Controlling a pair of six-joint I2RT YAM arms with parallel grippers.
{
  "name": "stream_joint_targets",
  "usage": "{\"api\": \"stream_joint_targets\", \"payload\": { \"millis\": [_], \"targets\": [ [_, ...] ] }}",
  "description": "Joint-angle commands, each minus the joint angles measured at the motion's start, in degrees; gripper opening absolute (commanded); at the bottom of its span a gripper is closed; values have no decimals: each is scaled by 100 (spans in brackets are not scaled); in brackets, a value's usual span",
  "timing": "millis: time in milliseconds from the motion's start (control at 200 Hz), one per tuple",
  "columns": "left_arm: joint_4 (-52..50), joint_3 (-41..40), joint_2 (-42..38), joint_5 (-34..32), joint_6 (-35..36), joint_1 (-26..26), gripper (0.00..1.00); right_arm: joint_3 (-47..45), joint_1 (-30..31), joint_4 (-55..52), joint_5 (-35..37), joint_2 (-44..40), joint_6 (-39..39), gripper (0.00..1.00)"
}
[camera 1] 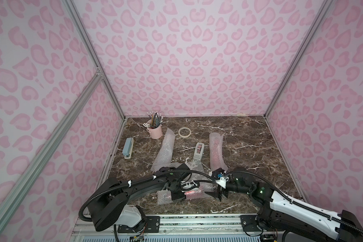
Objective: Wrap wine bottles in bubble wrap
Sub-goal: Wrap the wine bottle in bubble wrap.
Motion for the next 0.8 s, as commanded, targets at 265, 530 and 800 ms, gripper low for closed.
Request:
{"api": "stream_joint_targets", "payload": {
  "millis": [265,530,800],
  "targets": [
    [-291,339,265,906,10,486,49,-291,1428,1129,1166,1008,-1649,96],
    [-358,450,439,1037,41,522,49,133,1730,2028,2280,2798,-2979,95],
    [-415,458,376,1022,28,515,50,515,1630,2464,2574,4058,-3396,91]
  ]
}}
